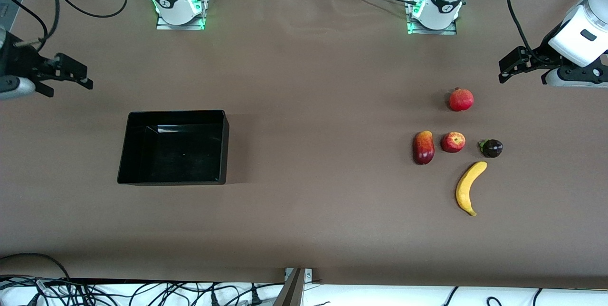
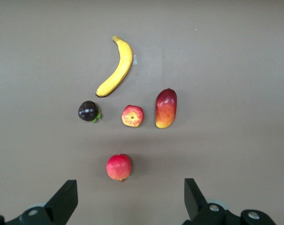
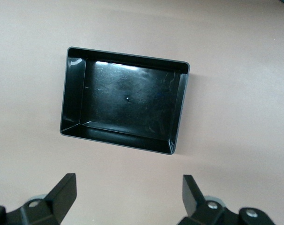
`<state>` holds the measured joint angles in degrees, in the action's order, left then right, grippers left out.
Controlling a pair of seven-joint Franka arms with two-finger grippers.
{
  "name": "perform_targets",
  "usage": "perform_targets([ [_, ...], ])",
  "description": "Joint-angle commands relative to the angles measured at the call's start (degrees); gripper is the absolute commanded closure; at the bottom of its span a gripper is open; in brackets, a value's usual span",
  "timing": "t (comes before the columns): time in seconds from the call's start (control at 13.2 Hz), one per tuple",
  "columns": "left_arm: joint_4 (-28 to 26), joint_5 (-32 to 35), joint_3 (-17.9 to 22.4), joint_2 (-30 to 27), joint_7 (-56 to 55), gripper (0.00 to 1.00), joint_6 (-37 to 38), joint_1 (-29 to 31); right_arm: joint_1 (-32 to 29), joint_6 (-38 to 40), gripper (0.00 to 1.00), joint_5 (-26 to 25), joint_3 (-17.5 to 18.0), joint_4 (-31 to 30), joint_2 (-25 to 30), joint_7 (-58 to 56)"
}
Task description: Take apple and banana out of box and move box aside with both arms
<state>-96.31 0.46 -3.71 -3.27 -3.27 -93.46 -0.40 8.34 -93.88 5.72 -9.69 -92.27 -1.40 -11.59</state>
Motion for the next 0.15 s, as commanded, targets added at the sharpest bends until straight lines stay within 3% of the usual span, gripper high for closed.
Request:
perform_targets([
  [0.0,2.01,1.3,0.1,0.9,0.19,0.0,1.61,-0.48,-0.17,0.01,0.0,-0.97,0.46,-0.19,-0.18,0.6],
  [0.08,2.01,1.3,0.1,0.9,0.19,0.0,1.61,-0.56,-0.17,0.01,0.0,-0.97,0.46,-0.01,-0.27,0.6],
])
